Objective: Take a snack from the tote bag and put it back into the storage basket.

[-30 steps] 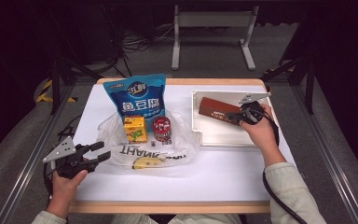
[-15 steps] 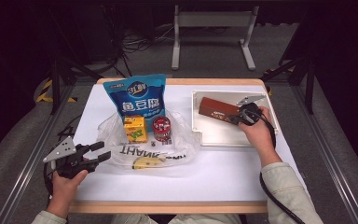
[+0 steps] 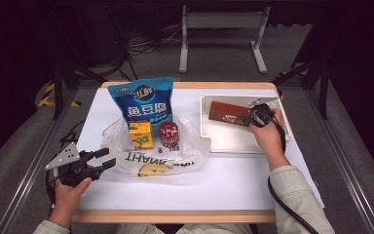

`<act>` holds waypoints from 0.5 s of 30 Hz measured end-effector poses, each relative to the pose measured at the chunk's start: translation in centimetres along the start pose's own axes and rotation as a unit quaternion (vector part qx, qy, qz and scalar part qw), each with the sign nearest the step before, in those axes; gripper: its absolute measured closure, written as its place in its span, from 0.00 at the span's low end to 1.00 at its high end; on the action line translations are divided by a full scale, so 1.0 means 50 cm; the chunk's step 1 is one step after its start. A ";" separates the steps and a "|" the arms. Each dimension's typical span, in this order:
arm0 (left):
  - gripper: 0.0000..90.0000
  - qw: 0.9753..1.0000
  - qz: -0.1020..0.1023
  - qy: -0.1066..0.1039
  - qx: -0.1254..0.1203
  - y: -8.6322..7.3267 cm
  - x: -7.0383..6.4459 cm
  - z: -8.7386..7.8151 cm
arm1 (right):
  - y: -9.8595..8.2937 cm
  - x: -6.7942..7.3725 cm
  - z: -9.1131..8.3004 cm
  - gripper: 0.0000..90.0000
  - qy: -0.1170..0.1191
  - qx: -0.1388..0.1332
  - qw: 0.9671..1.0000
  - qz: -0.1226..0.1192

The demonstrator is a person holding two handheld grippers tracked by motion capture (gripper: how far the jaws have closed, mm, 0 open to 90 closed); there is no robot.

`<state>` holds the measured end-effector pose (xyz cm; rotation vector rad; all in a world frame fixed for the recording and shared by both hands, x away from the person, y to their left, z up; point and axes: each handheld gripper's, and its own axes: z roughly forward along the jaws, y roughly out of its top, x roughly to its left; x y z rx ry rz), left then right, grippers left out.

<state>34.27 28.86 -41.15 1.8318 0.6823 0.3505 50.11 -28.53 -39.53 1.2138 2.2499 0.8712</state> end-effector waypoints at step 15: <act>0.54 1.000 -0.001 0.001 0.001 -0.001 0.000 0.000 | 0.004 -0.032 0.021 1.00 -0.024 -0.008 0.999 0.028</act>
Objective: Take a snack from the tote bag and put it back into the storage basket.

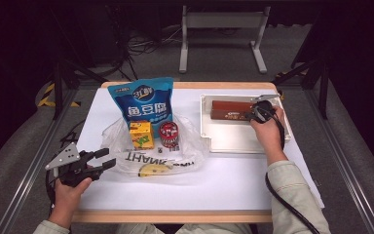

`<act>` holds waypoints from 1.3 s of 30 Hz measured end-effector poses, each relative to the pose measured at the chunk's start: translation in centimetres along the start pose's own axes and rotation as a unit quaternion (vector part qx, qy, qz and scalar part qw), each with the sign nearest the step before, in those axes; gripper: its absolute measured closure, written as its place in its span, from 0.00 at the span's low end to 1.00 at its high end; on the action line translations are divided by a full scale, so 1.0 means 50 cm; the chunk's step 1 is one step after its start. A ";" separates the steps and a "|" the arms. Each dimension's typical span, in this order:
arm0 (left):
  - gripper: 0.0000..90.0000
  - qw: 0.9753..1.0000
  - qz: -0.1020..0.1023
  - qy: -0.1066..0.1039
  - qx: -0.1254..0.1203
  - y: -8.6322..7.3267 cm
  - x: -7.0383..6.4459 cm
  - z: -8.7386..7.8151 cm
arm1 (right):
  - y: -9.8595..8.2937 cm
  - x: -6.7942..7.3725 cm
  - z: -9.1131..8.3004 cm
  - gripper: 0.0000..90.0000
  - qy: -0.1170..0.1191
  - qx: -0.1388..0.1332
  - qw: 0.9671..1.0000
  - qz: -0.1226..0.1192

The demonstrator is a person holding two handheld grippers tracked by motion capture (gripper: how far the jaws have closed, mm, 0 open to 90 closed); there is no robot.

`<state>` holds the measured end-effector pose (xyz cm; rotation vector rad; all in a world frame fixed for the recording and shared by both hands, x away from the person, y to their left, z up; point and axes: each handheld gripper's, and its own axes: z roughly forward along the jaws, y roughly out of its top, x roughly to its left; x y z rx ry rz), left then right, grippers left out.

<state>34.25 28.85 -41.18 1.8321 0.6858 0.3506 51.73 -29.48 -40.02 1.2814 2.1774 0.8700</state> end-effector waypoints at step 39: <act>0.54 1.000 -0.002 0.004 0.002 -0.001 0.000 -0.003 | 0.075 0.058 -0.113 0.74 0.070 -0.095 0.992 -0.041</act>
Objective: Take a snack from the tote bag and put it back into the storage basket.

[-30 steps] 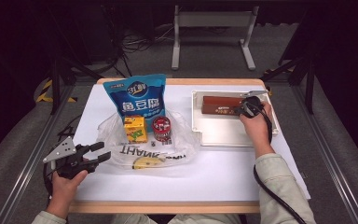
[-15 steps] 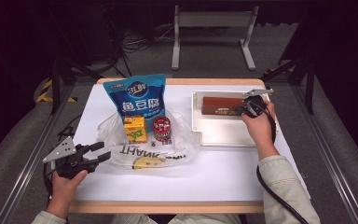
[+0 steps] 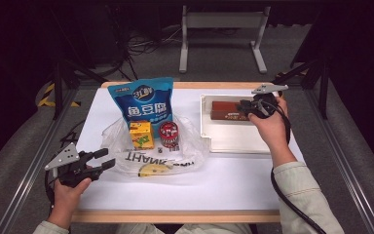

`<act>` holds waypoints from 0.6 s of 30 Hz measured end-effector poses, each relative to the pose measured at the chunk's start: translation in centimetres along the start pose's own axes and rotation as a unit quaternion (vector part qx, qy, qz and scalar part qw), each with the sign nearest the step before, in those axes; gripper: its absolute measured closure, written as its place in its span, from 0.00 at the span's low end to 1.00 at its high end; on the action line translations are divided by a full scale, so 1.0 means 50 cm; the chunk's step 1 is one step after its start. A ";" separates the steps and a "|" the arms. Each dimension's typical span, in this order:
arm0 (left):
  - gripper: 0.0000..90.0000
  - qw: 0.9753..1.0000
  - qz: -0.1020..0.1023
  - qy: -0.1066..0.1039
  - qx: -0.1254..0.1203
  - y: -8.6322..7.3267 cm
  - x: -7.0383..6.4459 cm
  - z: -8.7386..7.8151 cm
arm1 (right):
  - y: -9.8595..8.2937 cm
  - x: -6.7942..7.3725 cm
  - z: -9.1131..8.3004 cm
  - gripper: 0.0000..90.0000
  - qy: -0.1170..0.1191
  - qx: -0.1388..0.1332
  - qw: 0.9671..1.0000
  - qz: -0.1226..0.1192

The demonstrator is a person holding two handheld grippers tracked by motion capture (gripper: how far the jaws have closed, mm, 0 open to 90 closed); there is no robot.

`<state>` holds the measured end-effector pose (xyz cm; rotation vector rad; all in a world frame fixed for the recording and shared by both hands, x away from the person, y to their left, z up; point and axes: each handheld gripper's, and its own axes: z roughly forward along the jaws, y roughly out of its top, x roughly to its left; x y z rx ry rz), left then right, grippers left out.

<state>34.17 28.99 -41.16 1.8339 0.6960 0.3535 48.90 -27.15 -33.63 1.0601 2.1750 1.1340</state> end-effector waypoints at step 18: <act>0.53 1.000 0.003 -0.003 0.001 0.002 -0.003 0.004 | 0.084 0.096 -0.004 0.51 0.084 -0.036 0.993 -0.069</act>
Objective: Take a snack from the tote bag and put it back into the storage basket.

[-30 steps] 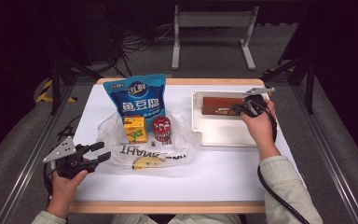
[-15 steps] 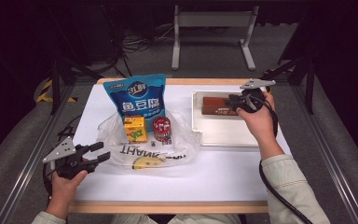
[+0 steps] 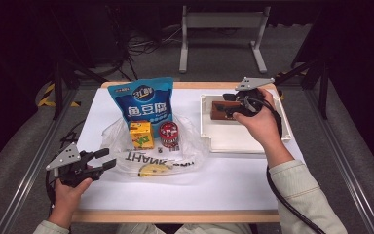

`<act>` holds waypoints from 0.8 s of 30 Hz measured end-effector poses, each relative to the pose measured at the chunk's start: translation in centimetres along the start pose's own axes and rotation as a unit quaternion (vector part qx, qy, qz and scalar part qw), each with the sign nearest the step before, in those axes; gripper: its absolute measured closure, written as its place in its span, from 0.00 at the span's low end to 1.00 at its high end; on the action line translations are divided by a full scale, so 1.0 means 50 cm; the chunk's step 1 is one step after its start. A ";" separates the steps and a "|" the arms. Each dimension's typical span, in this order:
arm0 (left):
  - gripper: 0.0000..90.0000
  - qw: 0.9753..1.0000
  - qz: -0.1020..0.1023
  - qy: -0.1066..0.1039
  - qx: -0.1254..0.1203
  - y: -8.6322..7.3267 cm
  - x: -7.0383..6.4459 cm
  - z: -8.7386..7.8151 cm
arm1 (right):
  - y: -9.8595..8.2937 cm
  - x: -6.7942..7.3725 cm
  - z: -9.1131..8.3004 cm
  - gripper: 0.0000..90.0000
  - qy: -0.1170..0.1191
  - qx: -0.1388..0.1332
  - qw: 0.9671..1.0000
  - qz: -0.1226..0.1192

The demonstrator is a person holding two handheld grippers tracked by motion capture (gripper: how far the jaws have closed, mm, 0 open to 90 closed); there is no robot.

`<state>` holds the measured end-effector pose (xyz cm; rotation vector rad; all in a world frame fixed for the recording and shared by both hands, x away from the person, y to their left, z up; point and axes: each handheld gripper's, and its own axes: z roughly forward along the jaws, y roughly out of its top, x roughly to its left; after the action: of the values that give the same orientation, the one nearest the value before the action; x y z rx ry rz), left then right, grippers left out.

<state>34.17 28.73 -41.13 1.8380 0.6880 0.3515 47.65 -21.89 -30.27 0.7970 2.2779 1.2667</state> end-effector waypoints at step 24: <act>0.53 1.000 -0.001 0.009 0.002 -0.008 -0.003 -0.019 | 0.089 0.083 0.061 0.41 0.080 -0.009 0.994 -0.072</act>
<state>33.42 29.49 -41.15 1.8401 0.7043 0.3651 47.59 -15.37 -28.27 0.5293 2.3968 1.3245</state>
